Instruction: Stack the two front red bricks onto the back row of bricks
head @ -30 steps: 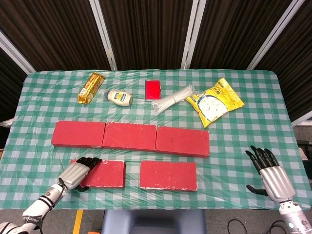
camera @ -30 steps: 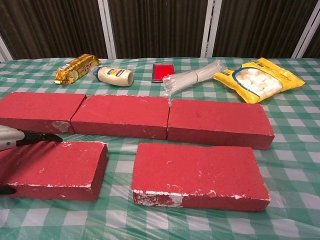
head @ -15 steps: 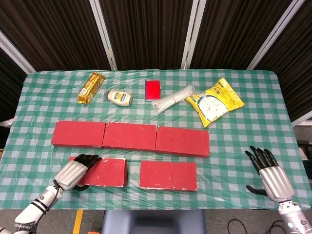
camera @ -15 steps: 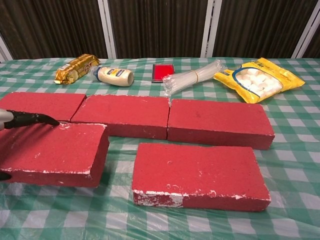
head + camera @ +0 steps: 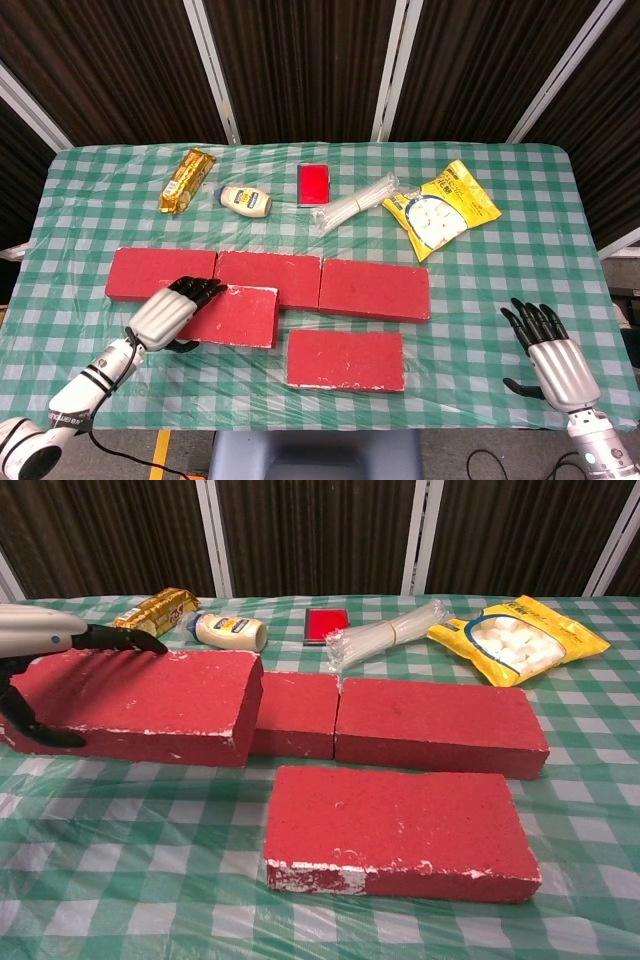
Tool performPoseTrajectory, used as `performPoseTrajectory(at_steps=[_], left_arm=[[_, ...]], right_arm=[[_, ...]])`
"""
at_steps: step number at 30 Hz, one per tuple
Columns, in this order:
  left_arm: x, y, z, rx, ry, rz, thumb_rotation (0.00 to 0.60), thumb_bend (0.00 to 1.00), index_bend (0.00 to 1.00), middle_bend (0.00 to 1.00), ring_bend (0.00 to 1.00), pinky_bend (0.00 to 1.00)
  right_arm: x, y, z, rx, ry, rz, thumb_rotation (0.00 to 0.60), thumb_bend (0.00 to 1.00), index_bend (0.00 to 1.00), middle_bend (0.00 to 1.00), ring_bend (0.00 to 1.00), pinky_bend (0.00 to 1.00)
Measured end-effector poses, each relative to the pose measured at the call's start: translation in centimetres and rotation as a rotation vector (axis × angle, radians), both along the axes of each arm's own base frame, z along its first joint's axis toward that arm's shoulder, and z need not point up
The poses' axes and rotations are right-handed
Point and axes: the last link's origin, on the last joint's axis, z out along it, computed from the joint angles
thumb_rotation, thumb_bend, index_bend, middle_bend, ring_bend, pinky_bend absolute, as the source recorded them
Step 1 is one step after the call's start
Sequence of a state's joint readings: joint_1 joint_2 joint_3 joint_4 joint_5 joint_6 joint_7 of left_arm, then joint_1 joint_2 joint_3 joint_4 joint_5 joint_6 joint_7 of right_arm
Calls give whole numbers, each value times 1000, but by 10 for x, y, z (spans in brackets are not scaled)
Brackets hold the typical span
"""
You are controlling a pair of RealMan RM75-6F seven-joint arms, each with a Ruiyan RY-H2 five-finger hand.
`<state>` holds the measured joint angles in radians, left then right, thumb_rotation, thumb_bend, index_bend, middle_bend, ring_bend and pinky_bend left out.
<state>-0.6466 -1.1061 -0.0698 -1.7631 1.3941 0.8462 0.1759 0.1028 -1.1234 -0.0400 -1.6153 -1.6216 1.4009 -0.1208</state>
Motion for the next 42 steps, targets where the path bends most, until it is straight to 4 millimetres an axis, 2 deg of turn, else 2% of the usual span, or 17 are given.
performPoseTrajectory(at_steps=[4,11,15,20,35,42], left_arm=[[4,24,-7,-31,16,24,600,336,186,731,666,679],[-1,87,-12,0,23,99,600,337,189,729,666,680],[-2,108,-14,13,-10,149,600,336,189,728,666,681],[-1,114,-21,-2,-8,158,600,337,189,723,665,670],[1,104,-27,-26,19,108,600,335,189,714,659,630],[-1,103,-26,-35,28,122,600,336,188,667,563,523]], right_arm=[[-2,-2,-3,-6,21,-15,600,128,0,0,0,0],[-5,-6,-3,-26,39,-42,600,128,0,0,0,0],[-6,-8,-3,-31,46,-52,600,128,0,0,0,0],[-6,-8,-2,-33,45,-54,600,128,0,0,0,0],[-5,-7,-4,-27,48,-55,600,128,0,0,0,0],[-6,-7,-5,-28,49,-57,600,129,0,0,0,0]])
